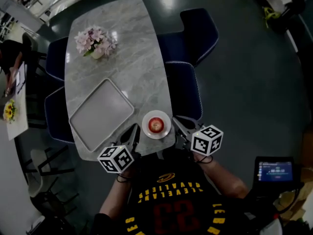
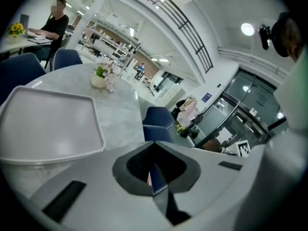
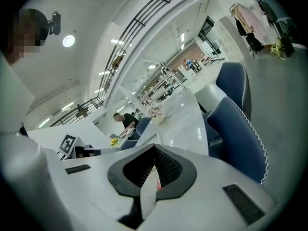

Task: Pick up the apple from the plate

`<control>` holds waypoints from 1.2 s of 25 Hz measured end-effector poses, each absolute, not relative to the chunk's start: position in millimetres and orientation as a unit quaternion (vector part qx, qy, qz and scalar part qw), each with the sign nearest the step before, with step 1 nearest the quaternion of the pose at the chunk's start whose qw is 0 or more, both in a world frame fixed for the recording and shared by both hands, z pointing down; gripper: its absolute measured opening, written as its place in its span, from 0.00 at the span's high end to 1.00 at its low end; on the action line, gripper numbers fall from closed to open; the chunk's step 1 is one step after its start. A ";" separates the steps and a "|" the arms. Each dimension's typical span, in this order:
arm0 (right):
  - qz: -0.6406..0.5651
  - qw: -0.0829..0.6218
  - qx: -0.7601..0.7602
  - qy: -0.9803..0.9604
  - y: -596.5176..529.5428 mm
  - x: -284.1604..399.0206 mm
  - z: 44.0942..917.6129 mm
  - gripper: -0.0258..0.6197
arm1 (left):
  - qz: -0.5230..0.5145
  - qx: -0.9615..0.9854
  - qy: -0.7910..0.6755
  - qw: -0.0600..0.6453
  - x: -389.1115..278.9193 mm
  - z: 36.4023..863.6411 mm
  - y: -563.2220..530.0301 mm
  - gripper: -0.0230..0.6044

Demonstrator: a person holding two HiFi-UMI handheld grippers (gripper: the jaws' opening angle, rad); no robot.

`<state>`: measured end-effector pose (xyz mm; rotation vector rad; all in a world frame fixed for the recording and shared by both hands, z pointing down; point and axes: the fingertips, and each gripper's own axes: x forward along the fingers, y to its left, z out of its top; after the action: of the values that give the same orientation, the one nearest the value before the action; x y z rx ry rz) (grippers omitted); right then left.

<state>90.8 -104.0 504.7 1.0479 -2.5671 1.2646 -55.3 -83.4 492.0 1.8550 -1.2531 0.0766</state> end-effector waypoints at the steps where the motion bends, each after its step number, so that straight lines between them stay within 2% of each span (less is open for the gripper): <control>1: 0.400 0.037 0.343 -0.849 -109.9 85.3 496.5 0.95 | 0.025 0.757 -0.500 0.420 -53.3 482.5 -88.2 0.96; 8: 0.317 -0.024 0.356 -0.879 -94.3 91.4 379.4 0.95 | 0.014 0.826 -0.458 0.329 0.4 372.3 -61.3 0.96; 15: 0.272 -0.051 0.366 -0.889 -111.1 98.1 339.5 0.95 | 0.004 0.857 -0.420 0.299 25.9 352.8 -66.6 0.96; 24: 0.079 -0.075 0.365 -0.925 -100.5 84.5 279.2 0.95 | -0.015 0.877 -0.438 0.200 24.0 301.9 -78.3 0.96; 30: 0.075 -0.078 0.359 -0.927 -86.3 89.5 279.6 0.95 | -0.021 0.876 -0.439 0.200 35.6 302.6 -68.0 0.96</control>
<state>89.5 -86.3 279.6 1.1886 -3.0655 0.2486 35.6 -68.0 302.6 2.4481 -1.2280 -0.0575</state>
